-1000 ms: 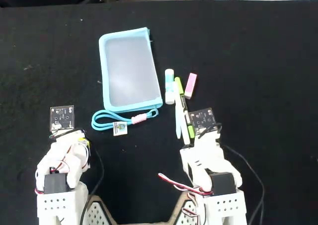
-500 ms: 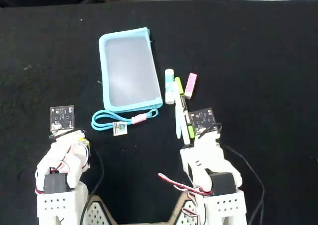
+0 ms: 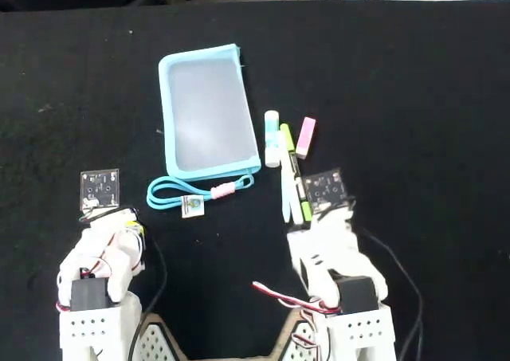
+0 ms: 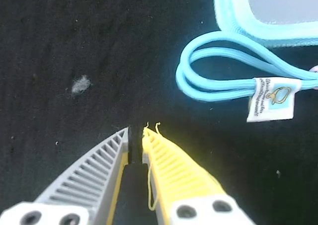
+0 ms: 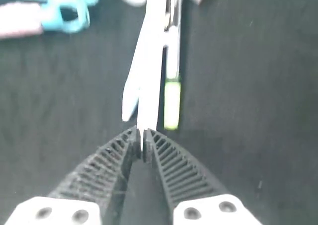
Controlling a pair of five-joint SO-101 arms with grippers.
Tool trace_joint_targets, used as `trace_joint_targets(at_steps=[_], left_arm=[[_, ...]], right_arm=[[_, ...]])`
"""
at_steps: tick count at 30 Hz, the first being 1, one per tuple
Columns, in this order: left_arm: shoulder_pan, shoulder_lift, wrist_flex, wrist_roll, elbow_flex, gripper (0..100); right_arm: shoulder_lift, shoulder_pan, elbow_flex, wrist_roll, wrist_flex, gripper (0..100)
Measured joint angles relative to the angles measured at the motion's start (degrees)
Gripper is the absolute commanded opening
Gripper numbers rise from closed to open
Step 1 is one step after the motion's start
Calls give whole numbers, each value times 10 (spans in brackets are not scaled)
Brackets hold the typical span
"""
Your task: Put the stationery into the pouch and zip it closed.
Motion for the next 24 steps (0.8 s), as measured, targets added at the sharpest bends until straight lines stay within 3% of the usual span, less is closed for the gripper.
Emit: trace_joint_targets(at_steps=[8, 16, 20, 24], left_arm=[[1, 0, -246, -95, 0, 62], [-66, 0, -324, -257, 0, 60], [-80, 0, -326, -248, 0, 60], [-80, 0, -364, -194, -6, 62]], right_arm=[[0, 0, 0, -1, -192, 12], [0, 76, 0, -2, -263, 12], [0, 99, 0, 3, -251, 12], [0, 100, -2, 21, -195, 12]])
